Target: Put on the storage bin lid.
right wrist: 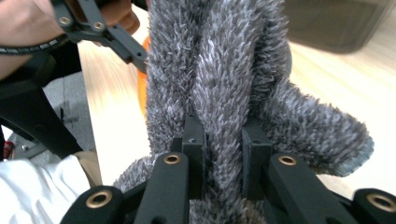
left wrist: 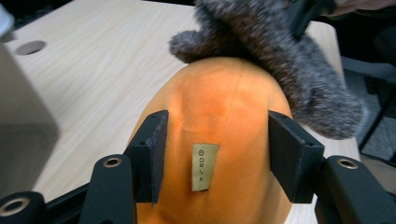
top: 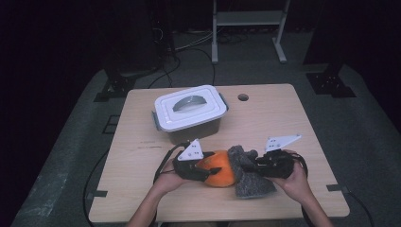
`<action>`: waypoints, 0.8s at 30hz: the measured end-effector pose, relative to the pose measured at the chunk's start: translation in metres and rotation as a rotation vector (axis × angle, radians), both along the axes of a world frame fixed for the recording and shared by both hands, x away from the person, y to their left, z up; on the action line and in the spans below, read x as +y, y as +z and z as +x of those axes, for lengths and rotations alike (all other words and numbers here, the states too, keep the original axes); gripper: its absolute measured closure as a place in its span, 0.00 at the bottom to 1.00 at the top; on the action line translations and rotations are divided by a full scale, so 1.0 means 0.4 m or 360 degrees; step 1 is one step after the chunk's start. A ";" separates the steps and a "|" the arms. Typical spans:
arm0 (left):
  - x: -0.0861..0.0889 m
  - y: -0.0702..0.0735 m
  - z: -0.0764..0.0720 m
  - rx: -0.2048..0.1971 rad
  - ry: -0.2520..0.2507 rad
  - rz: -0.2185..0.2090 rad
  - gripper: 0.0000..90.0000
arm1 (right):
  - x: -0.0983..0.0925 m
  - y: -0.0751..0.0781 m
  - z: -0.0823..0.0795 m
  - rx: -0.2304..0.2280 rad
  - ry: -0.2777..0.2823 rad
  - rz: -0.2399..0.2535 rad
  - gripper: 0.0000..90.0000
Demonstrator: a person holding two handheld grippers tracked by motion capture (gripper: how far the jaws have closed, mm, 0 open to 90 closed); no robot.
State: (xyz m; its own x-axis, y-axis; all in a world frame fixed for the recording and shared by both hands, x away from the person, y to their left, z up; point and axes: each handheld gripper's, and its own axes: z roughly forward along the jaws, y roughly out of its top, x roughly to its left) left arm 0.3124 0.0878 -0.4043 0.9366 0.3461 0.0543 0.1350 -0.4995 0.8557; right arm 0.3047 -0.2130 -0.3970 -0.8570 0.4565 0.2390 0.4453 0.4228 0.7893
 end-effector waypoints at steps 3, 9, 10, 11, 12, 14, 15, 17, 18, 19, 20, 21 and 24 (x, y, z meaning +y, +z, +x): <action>-0.009 -0.002 -0.004 0.0011 -0.0017 0.0023 0.45 | 0.007 0.007 0.001 -0.0012 -0.0004 0.0024 0.83; -0.016 0.012 -0.016 0.0054 -0.0137 0.0044 0.39 | 0.010 -0.025 0.017 0.0092 0.0001 0.0011 0.83; -0.013 0.014 -0.016 0.0053 -0.0129 0.0025 0.39 | 0.009 -0.031 0.016 0.0104 0.0024 -0.0009 0.82; -0.009 0.017 -0.012 0.0056 -0.0111 0.0015 0.38 | 0.009 -0.034 0.015 0.0102 0.0032 -0.0020 0.82; -0.007 0.016 -0.010 0.0054 -0.0094 0.0014 0.38 | 0.006 -0.038 0.014 0.0118 0.0038 -0.0031 0.82; -0.005 0.012 -0.008 0.0072 -0.0103 0.0016 0.40 | 0.000 -0.040 0.015 0.0138 0.0055 -0.0035 0.82; -0.007 0.007 -0.009 0.0089 -0.0116 0.0021 0.42 | -0.003 -0.039 0.015 0.0143 0.0055 -0.0027 0.82; -0.010 0.004 -0.011 0.0135 -0.0168 0.0044 0.43 | -0.010 -0.030 0.015 0.0142 0.0050 0.0003 0.82; -0.012 0.004 -0.014 0.0138 -0.0198 0.0057 0.42 | -0.014 -0.022 0.014 0.0126 0.0031 0.0029 0.82; -0.014 0.005 -0.017 0.0134 -0.0224 0.0069 0.42 | -0.014 -0.017 0.015 0.0118 0.0023 0.0044 0.82; -0.014 0.006 -0.019 0.0148 -0.0252 0.0079 0.41 | -0.013 -0.014 0.015 0.0113 0.0014 0.0044 0.82; -0.013 0.010 -0.022 0.0149 -0.0287 0.0089 0.40 | -0.011 -0.015 0.015 0.0113 0.0014 0.0041 0.82; -0.007 0.018 -0.022 0.0134 -0.0277 0.0051 0.38 | 0.002 -0.034 0.014 0.0153 0.0062 0.0003 0.82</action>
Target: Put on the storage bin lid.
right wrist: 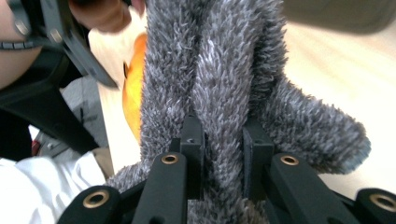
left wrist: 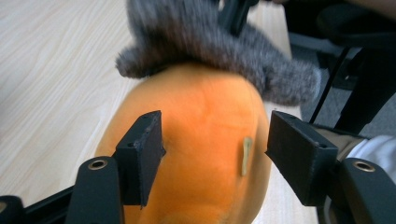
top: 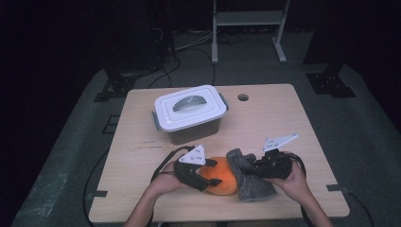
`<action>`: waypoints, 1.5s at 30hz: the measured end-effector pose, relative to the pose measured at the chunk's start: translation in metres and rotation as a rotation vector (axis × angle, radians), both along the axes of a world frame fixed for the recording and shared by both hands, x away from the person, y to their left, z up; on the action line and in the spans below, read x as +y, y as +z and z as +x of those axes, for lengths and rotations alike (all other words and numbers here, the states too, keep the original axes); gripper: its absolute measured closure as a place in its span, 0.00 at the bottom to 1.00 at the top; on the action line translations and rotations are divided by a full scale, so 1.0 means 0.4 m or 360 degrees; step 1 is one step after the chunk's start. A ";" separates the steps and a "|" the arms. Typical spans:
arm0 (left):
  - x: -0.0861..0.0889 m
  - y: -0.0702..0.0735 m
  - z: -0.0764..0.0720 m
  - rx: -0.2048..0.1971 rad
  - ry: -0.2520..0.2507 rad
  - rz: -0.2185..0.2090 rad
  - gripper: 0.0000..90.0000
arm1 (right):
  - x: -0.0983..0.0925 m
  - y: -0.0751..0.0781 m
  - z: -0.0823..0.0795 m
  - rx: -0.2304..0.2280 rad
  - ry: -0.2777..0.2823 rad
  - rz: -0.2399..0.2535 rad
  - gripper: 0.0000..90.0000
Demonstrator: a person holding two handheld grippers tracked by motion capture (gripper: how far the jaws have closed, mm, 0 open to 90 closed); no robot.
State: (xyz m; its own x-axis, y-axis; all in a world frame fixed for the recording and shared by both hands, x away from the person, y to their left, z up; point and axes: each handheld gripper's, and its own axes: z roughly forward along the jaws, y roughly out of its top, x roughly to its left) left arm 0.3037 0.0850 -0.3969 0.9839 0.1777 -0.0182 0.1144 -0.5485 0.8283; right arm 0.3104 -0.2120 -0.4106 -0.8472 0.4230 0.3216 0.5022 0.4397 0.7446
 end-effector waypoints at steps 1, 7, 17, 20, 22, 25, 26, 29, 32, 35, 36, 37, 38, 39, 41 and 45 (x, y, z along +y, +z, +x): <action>0.001 0.002 0.001 -0.0028 0.0031 0.0006 0.37 | 0.001 -0.003 0.000 0.0023 0.0019 0.0001 0.82; 0.000 -0.013 0.004 0.0005 0.0008 0.0064 0.37 | -0.005 -0.006 -0.006 0.0055 0.0045 -0.0014 0.82; 0.009 -0.007 -0.012 0.0099 -0.0163 0.0130 0.40 | -0.003 -0.010 -0.010 0.0066 0.0044 -0.0027 0.81; 0.012 -0.003 -0.011 0.0106 -0.0186 0.0145 0.40 | -0.008 0.011 -0.015 0.0025 0.0017 -0.0001 0.81; 0.012 -0.002 -0.011 0.0113 -0.0200 0.0138 0.40 | -0.008 0.015 -0.015 0.0019 0.0002 0.0016 0.81; 0.013 0.004 -0.009 0.0079 -0.0170 0.0108 0.39 | -0.001 -0.002 -0.012 0.0068 0.0031 -0.0004 0.82; 0.013 0.006 -0.008 0.0053 -0.0139 0.0094 0.37 | 0.003 -0.011 -0.012 0.0099 0.0063 -0.0009 0.82; 0.005 0.008 0.004 0.0017 -0.0017 0.0026 0.29 | 0.007 -0.016 -0.019 0.0121 0.0134 -0.0006 0.82; -0.009 -0.005 0.009 0.0039 -0.0012 0.0038 0.24 | 0.014 -0.020 -0.028 0.0131 0.0188 -0.0029 0.82; -0.035 -0.030 0.004 0.0065 -0.0050 0.0093 0.20 | 0.009 -0.022 -0.032 0.0144 0.0196 -0.0025 0.82; -0.043 -0.037 0.003 0.0063 -0.0057 0.0103 0.20 | 0.006 -0.022 -0.032 0.0149 0.0195 -0.0026 0.82; -0.048 -0.042 0.001 0.0066 -0.0051 0.0096 0.20 | 0.003 -0.022 -0.032 0.0147 0.0195 -0.0033 0.82; -0.049 -0.043 0.000 0.0067 -0.0058 0.0093 0.26 | -0.001 -0.020 -0.033 0.0141 0.0187 -0.0045 0.82; -0.049 -0.044 -0.004 0.0053 -0.0061 0.0094 0.31 | -0.008 -0.016 -0.033 0.0133 0.0178 -0.0052 0.82; -0.048 -0.046 -0.011 0.0034 -0.0081 0.0103 0.43 | -0.028 -0.008 -0.032 0.0106 0.0132 -0.0038 0.82; -0.051 -0.048 -0.017 0.0005 -0.0072 0.0105 0.45 | -0.082 0.007 -0.028 0.0058 0.0005 -0.0082 0.82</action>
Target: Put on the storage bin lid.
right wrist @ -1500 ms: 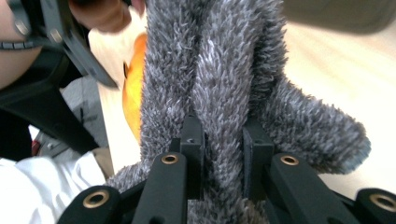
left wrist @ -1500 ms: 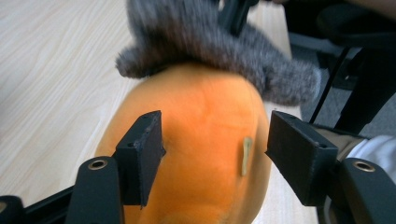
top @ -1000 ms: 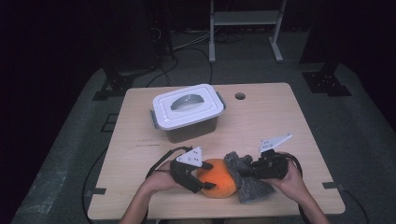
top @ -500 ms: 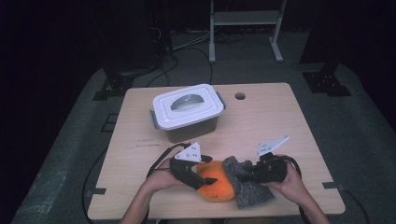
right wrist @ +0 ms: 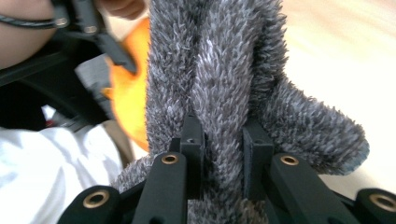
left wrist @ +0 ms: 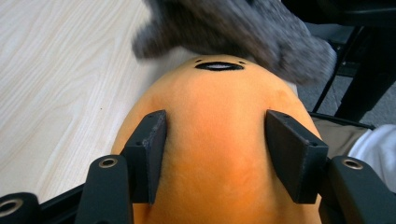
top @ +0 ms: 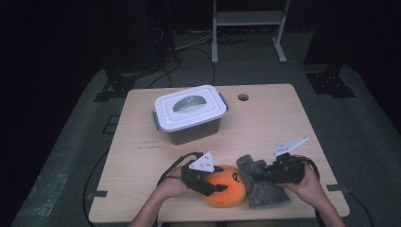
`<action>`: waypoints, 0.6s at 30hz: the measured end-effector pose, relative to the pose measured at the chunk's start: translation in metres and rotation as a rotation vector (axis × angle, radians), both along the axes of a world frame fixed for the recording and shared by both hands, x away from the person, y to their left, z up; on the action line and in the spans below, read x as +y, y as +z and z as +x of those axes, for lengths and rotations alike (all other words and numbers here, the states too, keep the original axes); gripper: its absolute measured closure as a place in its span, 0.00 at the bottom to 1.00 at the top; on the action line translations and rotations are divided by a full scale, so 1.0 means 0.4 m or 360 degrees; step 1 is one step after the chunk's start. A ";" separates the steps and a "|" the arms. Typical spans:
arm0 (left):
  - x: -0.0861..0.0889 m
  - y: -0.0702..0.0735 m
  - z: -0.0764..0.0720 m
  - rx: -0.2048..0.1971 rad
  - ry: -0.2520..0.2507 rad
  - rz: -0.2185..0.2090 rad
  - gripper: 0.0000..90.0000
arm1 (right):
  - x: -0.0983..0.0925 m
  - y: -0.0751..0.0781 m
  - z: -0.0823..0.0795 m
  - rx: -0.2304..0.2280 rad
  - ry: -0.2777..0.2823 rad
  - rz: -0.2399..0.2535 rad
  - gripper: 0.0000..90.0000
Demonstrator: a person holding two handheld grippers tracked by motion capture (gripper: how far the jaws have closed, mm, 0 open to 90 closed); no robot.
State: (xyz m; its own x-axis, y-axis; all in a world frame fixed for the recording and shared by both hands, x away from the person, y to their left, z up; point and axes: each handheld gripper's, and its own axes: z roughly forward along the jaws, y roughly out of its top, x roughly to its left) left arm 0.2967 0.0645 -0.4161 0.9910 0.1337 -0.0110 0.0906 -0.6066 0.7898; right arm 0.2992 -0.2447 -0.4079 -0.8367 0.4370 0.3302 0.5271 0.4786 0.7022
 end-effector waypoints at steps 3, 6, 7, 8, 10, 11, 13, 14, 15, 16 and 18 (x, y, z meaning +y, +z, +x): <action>-0.002 -0.001 0.000 0.0001 0.0015 -0.0012 0.45 | -0.064 0.008 0.003 -0.0028 -0.0136 -0.0012 0.82; -0.002 -0.001 0.001 -0.0004 0.0020 -0.0015 0.44 | -0.125 0.013 0.005 -0.0071 -0.0289 -0.0099 0.82; -0.002 -0.001 0.001 -0.0003 0.0021 -0.0017 0.44 | -0.146 0.012 0.006 -0.0071 -0.0331 -0.0111 0.82; -0.002 -0.001 0.002 0.0000 0.0024 -0.0020 0.43 | -0.167 0.009 0.008 -0.0066 -0.0366 -0.0101 0.82; -0.002 -0.002 0.002 0.0004 0.0025 -0.0025 0.42 | -0.199 0.005 0.008 -0.0061 -0.0438 -0.0116 0.82; -0.002 -0.002 0.002 0.0004 0.0025 -0.0026 0.42 | -0.219 0.000 0.009 -0.0062 -0.0479 -0.0148 0.82; -0.003 -0.003 0.003 0.0013 0.0030 -0.0035 0.41 | -0.244 -0.009 0.010 -0.0043 -0.0520 -0.0141 0.81; -0.004 -0.003 0.003 0.0014 0.0032 -0.0038 0.41 | -0.260 -0.016 0.012 -0.0030 -0.0550 -0.0130 0.81; -0.004 -0.004 0.004 0.0016 0.0031 -0.0040 0.40 | -0.271 -0.023 0.014 -0.0020 -0.0575 -0.0128 0.81; -0.005 -0.004 0.004 0.0019 0.0031 -0.0042 0.39 | -0.279 -0.029 0.015 -0.0014 -0.0594 -0.0130 0.81; -0.005 -0.005 0.004 0.0015 0.0030 -0.0047 0.38 | -0.285 -0.040 0.018 -0.0013 -0.0615 -0.0150 0.81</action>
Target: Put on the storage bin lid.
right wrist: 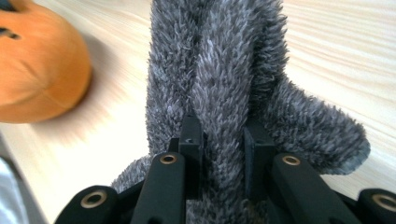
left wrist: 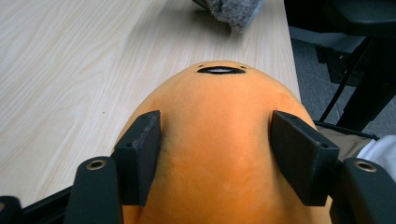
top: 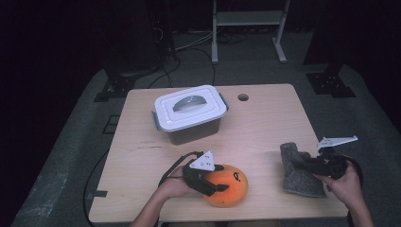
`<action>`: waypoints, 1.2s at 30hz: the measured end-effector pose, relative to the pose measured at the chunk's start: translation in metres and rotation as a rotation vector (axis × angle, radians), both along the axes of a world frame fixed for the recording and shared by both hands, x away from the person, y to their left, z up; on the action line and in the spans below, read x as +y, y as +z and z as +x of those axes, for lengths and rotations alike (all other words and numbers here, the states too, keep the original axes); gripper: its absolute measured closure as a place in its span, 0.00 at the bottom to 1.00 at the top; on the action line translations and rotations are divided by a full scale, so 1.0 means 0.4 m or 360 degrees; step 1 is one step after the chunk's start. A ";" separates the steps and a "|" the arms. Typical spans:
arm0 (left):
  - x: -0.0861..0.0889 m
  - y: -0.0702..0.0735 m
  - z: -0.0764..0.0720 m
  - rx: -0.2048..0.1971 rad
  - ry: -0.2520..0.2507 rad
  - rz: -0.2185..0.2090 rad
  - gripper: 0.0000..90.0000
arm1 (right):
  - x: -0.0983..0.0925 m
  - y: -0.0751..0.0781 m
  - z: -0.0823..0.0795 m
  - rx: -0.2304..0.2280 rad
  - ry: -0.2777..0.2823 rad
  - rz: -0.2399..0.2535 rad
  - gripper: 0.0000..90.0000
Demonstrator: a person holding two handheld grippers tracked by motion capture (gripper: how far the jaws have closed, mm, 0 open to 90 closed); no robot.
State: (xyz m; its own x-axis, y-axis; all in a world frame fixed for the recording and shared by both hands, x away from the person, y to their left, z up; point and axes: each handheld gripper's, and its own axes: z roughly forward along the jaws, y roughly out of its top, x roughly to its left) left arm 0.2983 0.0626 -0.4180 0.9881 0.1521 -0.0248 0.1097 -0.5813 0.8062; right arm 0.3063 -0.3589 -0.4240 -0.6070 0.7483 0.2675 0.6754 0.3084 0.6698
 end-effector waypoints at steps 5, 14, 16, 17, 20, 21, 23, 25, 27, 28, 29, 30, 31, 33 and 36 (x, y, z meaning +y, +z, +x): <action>0.001 -0.001 0.001 0.0003 0.0003 -0.0004 0.35 | -0.009 -0.036 0.010 0.0026 -0.0061 -0.0062 0.80; 0.000 -0.002 0.003 0.0010 0.0007 -0.0011 0.34 | 0.002 -0.061 0.021 0.0000 -0.0089 -0.0035 0.65; 0.000 -0.002 0.003 0.0014 0.0008 -0.0010 0.34 | 0.007 -0.063 0.021 -0.0006 -0.0098 -0.0033 0.59; 0.000 -0.001 0.003 0.0015 0.0007 -0.0008 0.34 | 0.009 -0.062 0.022 -0.0014 -0.0104 -0.0025 0.56; 0.000 -0.001 0.004 0.0017 0.0007 -0.0005 0.34 | 0.014 -0.049 0.019 -0.0083 -0.0108 -0.0003 0.52; 0.000 0.000 0.004 0.0017 0.0010 -0.0005 0.35 | 0.016 -0.043 0.017 -0.0102 -0.0113 0.0018 0.50; -0.001 0.003 0.002 -0.0001 0.0014 -0.0005 0.41 | 0.019 -0.031 0.013 -0.0144 -0.0116 0.0051 0.48; -0.002 0.007 -0.003 -0.0019 0.0009 -0.0017 0.48 | 0.025 -0.021 0.009 -0.0178 -0.0115 0.0070 0.46; -0.007 0.013 -0.007 -0.0032 0.0003 -0.0034 0.53 | 0.034 -0.011 0.002 -0.0220 -0.0105 0.0076 0.45; -0.010 0.016 -0.009 -0.0038 0.0002 -0.0047 0.55 | 0.040 -0.006 -0.002 -0.0243 -0.0099 0.0085 0.45; -0.012 0.019 -0.010 -0.0045 0.0000 -0.0058 0.57 | 0.047 -0.001 -0.006 -0.0266 -0.0094 0.0105 0.45; -0.016 0.023 -0.011 -0.0047 -0.0003 -0.0069 0.59 | 0.053 0.003 -0.009 -0.0279 -0.0085 0.0128 0.45; -0.020 0.024 -0.011 -0.0053 -0.0002 -0.0068 0.59 | 0.067 0.010 -0.014 -0.0292 -0.0060 0.0159 0.45; -0.025 0.027 -0.009 -0.0062 0.0000 -0.0074 0.61 | 0.093 0.018 -0.022 -0.0308 -0.0002 0.0155 0.44; -0.032 0.029 -0.004 -0.0061 0.0001 -0.0089 0.62 | 0.123 0.025 -0.029 -0.0310 0.0061 0.0159 0.44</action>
State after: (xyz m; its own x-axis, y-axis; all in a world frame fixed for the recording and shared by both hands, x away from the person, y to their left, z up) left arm 0.2967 0.0500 -0.4065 0.9884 0.1520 0.0047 0.0783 -0.5353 0.8410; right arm 0.2948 -0.3097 -0.4141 -0.6821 0.6992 0.2141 0.5191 0.2569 0.8152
